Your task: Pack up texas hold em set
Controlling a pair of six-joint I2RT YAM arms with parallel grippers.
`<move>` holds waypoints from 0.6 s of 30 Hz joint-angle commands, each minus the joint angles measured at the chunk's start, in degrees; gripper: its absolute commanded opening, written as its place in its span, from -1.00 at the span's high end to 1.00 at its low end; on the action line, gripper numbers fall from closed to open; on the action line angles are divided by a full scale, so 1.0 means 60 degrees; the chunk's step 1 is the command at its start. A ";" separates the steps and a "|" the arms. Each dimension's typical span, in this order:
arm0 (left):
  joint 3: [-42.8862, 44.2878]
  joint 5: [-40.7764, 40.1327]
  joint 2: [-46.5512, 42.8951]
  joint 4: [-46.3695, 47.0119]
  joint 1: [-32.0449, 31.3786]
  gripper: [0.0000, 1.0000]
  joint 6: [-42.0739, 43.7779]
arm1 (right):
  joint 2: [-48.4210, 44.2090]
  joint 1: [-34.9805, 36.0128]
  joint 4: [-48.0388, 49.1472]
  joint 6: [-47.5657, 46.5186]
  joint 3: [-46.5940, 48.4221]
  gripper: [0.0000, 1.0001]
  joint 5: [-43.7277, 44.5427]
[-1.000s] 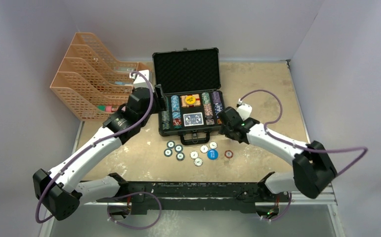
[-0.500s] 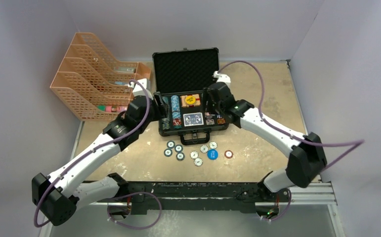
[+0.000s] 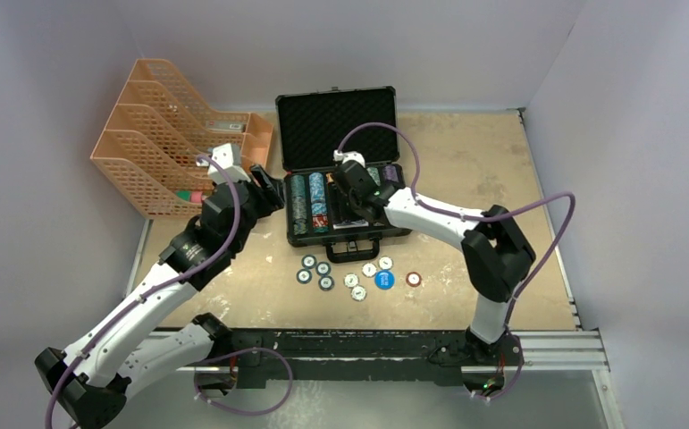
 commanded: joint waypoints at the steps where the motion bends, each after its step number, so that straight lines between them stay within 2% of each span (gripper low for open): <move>1: 0.0161 -0.0339 -0.0098 0.0023 0.0006 -0.10 0.0087 | 0.0550 0.0016 -0.0274 -0.0456 0.0808 -0.07 0.0190; 14: 0.0174 -0.0218 0.0018 -0.0001 0.0187 -0.11 0.0007 | 0.1459 0.0053 -0.1524 0.0215 0.0929 -0.12 0.0230; 18: 0.0163 -0.0261 0.0123 -0.0009 0.0196 -0.11 0.0005 | 0.1419 0.0053 -0.1905 0.0675 0.0854 -0.13 0.0853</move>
